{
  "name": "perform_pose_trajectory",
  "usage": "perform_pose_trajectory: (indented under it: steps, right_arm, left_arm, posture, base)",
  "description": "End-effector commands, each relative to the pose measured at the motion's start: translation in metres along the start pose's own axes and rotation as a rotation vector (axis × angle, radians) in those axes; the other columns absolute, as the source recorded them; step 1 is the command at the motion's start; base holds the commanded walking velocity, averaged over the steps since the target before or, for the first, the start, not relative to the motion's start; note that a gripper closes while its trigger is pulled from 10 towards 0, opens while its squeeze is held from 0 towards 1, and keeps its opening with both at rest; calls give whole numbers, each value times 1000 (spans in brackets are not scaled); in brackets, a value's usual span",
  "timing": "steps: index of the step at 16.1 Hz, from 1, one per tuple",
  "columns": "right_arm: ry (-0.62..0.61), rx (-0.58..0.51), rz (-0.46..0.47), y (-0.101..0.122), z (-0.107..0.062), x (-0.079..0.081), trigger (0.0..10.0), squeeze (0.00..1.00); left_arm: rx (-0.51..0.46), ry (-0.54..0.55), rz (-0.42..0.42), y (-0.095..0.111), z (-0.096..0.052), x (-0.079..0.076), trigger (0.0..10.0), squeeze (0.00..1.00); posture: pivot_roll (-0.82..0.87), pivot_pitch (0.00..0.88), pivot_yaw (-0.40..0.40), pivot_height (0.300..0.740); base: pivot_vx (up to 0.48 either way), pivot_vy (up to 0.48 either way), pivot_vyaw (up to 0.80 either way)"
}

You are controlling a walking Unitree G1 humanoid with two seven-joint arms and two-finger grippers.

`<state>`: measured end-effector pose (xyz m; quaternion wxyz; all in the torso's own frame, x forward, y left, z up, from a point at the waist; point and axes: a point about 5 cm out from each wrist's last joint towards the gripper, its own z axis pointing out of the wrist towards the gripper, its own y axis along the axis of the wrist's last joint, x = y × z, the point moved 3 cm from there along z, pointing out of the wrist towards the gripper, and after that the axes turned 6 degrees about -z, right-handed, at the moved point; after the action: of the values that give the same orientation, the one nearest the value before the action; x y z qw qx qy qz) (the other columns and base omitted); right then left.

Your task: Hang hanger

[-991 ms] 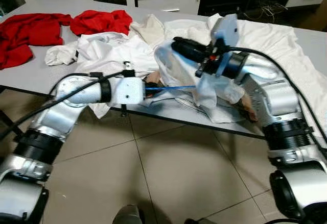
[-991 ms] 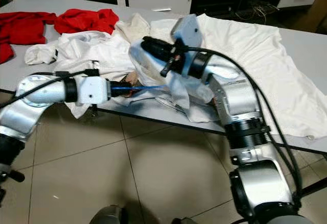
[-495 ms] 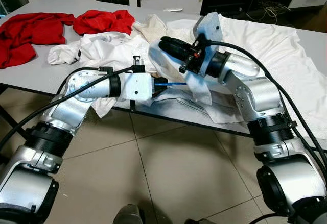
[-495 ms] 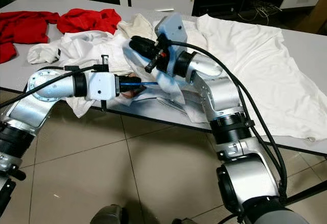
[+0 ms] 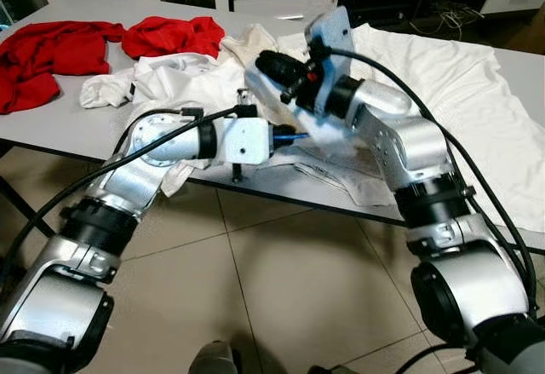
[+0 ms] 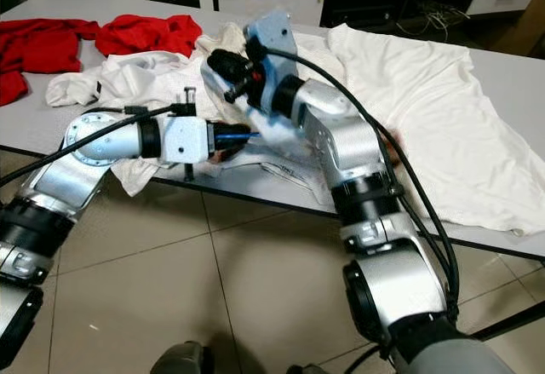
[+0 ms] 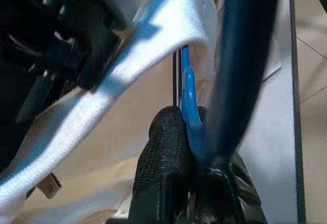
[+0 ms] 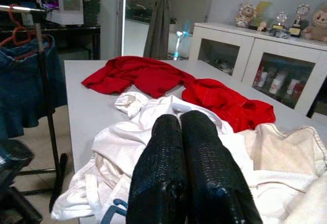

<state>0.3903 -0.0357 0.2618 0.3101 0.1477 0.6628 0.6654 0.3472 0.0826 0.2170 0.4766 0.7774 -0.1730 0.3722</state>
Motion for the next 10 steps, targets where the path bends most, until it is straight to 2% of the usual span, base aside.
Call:
perform_pose_trajectory:
  steps: [1,3,4,5,7,8,9,10]
  right_arm:
    - [-8,5,-8,4,1,-2,10000,0]
    - [73,26,-36,3,-11,3,10000,0]
    - [90,31,-50,4,-14,4,10000,573]
    - [97,40,-56,4,-19,2,10000,1000]
    - [81,59,-63,4,-26,-6,10000,1000]
    - [70,58,-63,5,-27,-9,10000,965]
    - [39,51,-43,8,-31,-17,10000,0]
    - [17,39,-21,11,-34,-22,10000,0]
  left_arm:
    - [-7,-6,26,4,2,1,10000,0]
    - [-3,18,4,0,1,0,10000,0]
    - [-3,22,0,-1,1,0,10000,0]
    - [-4,28,-7,-2,0,-1,10000,0]
    - [-2,35,-14,-4,-1,-2,10000,0]
    - [-2,35,-16,-4,-1,-2,10000,0]
    - [-1,37,-22,-5,-1,-3,10000,0]
    - [0,37,-26,-6,-1,-4,10000,0]
  posture:
    - [195,4,-22,740]
    - [193,6,-22,740]
    - [192,7,-24,740]
    - [190,6,-24,740]
    - [190,7,-24,740]
    - [189,7,-23,740]
    - [188,7,-23,740]
    - [189,8,-23,740]
  base:
    - [0,0,0]
    - [0,0,0]
    - [0,0,0]
    - [0,0,0]
    - [0,0,0]
    - [0,0,0]
    - [0,0,0]
    - [0,0,0]
